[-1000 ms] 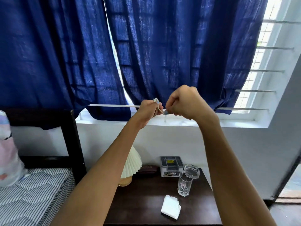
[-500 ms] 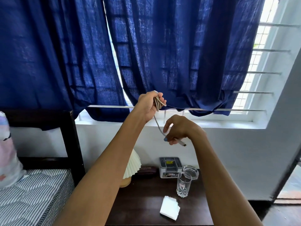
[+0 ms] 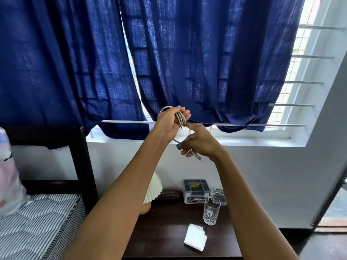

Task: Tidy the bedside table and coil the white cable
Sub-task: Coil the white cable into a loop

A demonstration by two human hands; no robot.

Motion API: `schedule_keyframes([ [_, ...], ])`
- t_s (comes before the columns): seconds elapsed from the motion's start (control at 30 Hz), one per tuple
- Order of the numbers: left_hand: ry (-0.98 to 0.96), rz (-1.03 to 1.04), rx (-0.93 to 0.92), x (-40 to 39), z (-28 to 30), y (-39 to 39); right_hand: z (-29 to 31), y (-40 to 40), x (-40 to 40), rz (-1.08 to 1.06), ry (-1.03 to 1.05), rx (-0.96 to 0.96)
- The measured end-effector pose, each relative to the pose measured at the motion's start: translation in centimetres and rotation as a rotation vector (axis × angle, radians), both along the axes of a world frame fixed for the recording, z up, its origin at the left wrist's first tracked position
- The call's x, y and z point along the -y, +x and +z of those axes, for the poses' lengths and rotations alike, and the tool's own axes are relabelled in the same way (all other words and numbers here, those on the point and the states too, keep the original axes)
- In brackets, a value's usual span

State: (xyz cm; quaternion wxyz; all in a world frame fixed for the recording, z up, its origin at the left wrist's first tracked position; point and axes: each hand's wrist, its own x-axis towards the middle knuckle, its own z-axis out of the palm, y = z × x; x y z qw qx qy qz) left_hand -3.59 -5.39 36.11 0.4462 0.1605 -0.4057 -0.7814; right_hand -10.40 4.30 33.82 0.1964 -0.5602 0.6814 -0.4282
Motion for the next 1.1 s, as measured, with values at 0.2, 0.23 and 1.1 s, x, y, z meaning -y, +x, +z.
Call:
schedule_keyframes([
  [0.2,-0.017,0.164,0.152,0.1,-0.8,-1.2,0.5,-0.2,-0.5,-0.056,0.229,-0.086],
  [0.23,-0.034,0.202,0.195,0.4,-0.9,-1.3,0.8,-0.3,-0.6,-0.075,0.262,-0.155],
  [1.1,-0.057,-0.013,0.433,1.5,-1.5,-0.5,3.6,1.1,-4.1,-0.525,0.312,-0.624],
])
